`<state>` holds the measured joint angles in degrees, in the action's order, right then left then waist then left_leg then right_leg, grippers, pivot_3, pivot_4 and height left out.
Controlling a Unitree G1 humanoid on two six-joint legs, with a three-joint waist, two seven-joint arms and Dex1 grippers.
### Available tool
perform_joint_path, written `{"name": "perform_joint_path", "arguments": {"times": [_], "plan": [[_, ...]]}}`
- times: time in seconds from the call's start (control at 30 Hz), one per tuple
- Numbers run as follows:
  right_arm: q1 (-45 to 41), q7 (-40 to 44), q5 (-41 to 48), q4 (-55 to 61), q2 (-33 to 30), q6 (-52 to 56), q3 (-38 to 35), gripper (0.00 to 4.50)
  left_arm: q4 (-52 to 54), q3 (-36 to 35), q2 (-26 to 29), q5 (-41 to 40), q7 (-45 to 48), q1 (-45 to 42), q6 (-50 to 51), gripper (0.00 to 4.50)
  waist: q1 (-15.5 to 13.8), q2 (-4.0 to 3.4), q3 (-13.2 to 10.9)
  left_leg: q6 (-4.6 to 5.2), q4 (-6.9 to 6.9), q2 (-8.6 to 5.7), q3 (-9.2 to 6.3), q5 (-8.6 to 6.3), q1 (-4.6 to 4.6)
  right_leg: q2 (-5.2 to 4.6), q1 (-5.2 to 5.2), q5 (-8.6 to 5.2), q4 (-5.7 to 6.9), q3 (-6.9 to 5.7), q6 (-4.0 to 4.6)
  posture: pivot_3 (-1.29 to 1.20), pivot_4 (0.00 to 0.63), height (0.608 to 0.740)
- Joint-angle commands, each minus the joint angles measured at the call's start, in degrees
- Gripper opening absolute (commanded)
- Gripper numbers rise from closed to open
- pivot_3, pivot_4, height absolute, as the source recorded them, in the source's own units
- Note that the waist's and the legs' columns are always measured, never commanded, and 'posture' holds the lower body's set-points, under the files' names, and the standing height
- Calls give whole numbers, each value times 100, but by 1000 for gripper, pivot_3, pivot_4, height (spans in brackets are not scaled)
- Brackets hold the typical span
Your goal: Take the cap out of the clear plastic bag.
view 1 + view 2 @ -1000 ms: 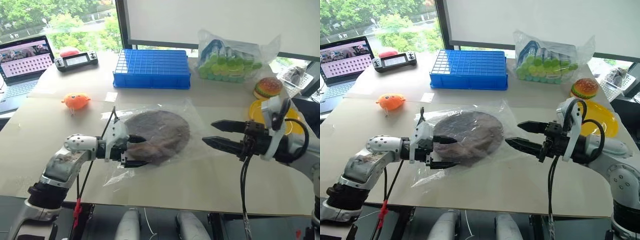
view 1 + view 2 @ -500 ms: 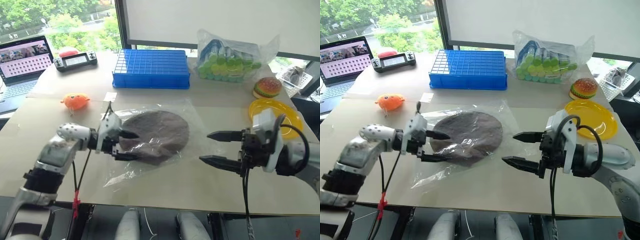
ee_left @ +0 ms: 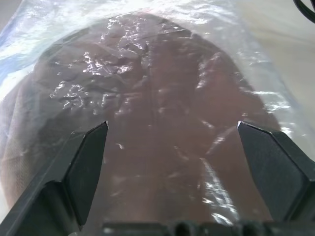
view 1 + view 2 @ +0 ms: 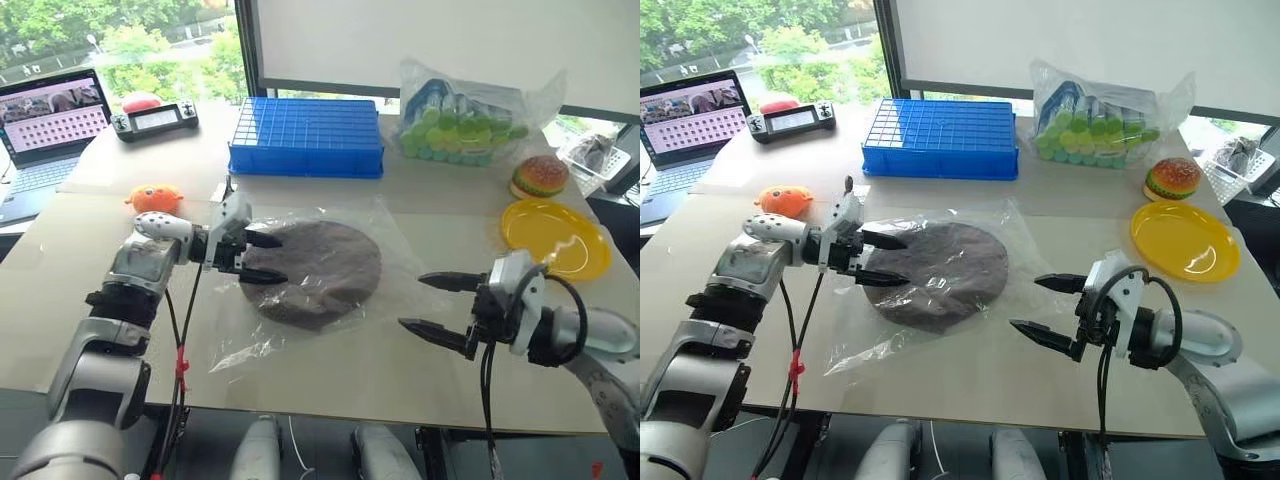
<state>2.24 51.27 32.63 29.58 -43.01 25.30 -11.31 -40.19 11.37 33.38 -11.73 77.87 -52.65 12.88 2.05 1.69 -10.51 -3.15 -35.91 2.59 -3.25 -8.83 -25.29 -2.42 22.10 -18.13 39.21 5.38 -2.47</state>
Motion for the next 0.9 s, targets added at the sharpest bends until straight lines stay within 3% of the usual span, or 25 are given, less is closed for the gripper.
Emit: {"name": "perform_joint_path", "arguments": {"times": [0.03, 0.2, 0.43, 0.73, 0.9], "plan": [[95, 93, -96, 21, 98, -426, -39, 4470, -949, -171, -131, 304, -437, -592, -375, 4500, 29, 1, 0, 0, -1, -1, 0, 0, 0, 0, 0, 0, 0, 0, -1, 0, 150, 729], [175, 46, -167, 71, 145, -459, 79, 4470, -2087, -97, -292, 836, -1078, -1145, -860, 4500, 56, 1, 0, 1, 5, 0, -2, 0, 1, 1, 2, 0, 1, -1, -1, 0, 150, 729], [170, -44, -117, 224, 135, -373, 59, 4470, -2636, 137, -530, 1437, -1148, -1199, -899, 4500, 35, 1, 0, 0, 4, -2, -3, 0, 0, 0, 0, 0, 2, -2, -1, 0, 150, 729], [240, -172, -168, 206, 91, -315, 50, 4470, -2382, -556, -550, 1013, -643, -1457, -1011, 4500, 33, 1, 0, 0, 3, -3, -4, 0, 1, 0, -1, 0, 3, -2, 0, 0, 150, 729], [245, -238, -187, 201, 93, -279, 69, 4470, -1067, -757, -277, 391, 684, -1296, -11, 4500, 41, 1, 0, 0, 3, -2, -4, 0, 0, 0, -1, 0, 4, -3, 0, 0, 150, 729]]}}
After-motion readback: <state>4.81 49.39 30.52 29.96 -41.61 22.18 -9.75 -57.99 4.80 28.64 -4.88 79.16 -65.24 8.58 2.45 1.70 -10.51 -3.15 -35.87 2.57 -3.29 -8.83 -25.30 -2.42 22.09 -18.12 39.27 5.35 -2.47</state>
